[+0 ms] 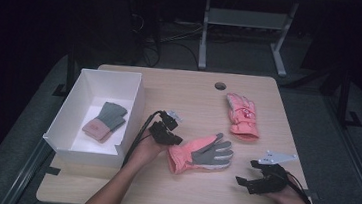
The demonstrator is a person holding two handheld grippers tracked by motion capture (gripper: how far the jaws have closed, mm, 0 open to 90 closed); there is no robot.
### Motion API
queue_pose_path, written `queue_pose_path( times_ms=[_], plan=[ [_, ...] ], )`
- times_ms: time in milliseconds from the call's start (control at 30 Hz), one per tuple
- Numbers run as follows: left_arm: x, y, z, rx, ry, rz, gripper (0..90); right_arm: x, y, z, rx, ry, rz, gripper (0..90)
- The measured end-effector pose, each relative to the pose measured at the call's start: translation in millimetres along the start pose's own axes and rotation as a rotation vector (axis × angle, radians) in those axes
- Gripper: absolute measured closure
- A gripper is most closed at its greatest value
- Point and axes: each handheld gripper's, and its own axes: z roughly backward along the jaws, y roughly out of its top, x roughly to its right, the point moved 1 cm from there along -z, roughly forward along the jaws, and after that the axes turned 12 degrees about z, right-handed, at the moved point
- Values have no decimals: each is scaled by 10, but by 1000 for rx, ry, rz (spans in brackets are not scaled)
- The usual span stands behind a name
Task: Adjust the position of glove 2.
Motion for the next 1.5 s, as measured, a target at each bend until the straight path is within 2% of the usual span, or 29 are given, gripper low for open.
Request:
queue_pose_path(
  times_ms=[67, 100, 167, 267, 300, 333, 600, 667, 733, 867, 1100, 1200, 1400, 1500],
  plan=[
    [2, -15, 15, -11, 5, -14, 898, -1, 2, -3, -1, 2, 9, 134],
    [21, -31, 13, 2, 2, 3, 898, -2, 4, -4, -3, 1, 10, 133],
    [22, -65, 37, -5, 4, -15, 898, -3, 6, -4, -7, 7, 12, 127],
    [64, -139, 61, 4, -14, -1, 898, -24, 17, 4, -8, 32, 12, 97],
    [81, -164, 72, 4, -18, -2, 898, -28, 22, 3, -11, 26, 23, 97],
    [94, -189, 90, -2, -19, -10, 898, -38, 33, 5, -17, 29, 12, 98],
    [188, -387, 203, 4, -109, -21, 898, -74, 62, 20, -26, 44, 4, 100],
    [216, -421, 221, -12, -124, -51, 898, -74, 66, 18, -26, 41, 4, 102],
    [276, -445, 209, -19, -147, -59, 898, -69, 64, 14, -32, 40, 5, 102],
    [435, -424, 132, -32, -190, -96, 898, -60, 42, 5, -41, 40, 7, 102],
    [685, -364, -13, -46, -226, -161, 898, -64, 27, 25, -37, 40, 7, 102],
    [743, -315, -53, -48, -227, -184, 898, -70, 34, 26, -36, 44, 17, 102],
    [810, -234, -123, -46, -240, -190, 898, -69, 30, 24, -38, 49, 21, 102],
    [850, -187, -159, -44, -242, -209, 898, -72, 27, 21, -37, 51, 29, 102]
  ],
)
